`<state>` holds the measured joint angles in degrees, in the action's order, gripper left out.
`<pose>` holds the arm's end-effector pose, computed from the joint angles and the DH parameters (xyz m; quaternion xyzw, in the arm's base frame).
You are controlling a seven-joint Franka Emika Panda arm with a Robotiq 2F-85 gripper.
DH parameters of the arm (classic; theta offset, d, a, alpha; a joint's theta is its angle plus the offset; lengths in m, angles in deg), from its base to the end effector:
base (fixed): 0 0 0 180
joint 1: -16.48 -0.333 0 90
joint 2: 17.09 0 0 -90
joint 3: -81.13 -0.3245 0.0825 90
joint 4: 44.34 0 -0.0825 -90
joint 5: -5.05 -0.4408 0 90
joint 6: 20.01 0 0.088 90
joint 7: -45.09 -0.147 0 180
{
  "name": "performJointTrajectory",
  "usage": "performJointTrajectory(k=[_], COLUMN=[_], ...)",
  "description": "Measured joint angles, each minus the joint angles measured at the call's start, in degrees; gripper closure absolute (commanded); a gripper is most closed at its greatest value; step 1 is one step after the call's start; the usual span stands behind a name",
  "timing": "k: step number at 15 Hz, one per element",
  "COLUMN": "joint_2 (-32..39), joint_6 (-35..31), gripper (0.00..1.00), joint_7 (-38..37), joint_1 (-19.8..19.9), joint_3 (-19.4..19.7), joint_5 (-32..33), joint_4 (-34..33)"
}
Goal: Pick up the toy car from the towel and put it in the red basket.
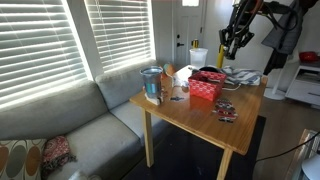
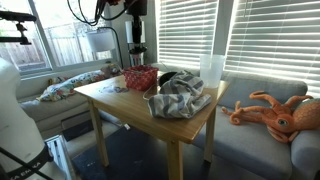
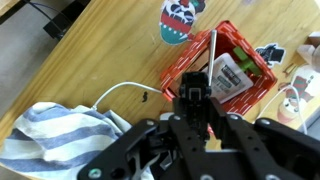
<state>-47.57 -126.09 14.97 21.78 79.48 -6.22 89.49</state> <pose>0.4506 -0.0053 0.4921 -0.9448 0.3147 -0.0033 0.0908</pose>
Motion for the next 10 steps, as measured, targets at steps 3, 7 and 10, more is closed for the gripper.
performJointTrajectory(k=[3, 7, 10], joint_2=[0.52, 3.07, 5.71], joint_6=[-0.53, -4.43, -7.35], gripper=[0.93, 0.93, 0.93], joint_7=[-0.01, -1.3, -2.47], joint_1=[-1.74, -2.34, -2.39], joint_3=[-1.63, -3.76, -4.44], joint_5=[-1.98, -3.33, -3.38], joint_4=[0.23, 1.09, 1.08])
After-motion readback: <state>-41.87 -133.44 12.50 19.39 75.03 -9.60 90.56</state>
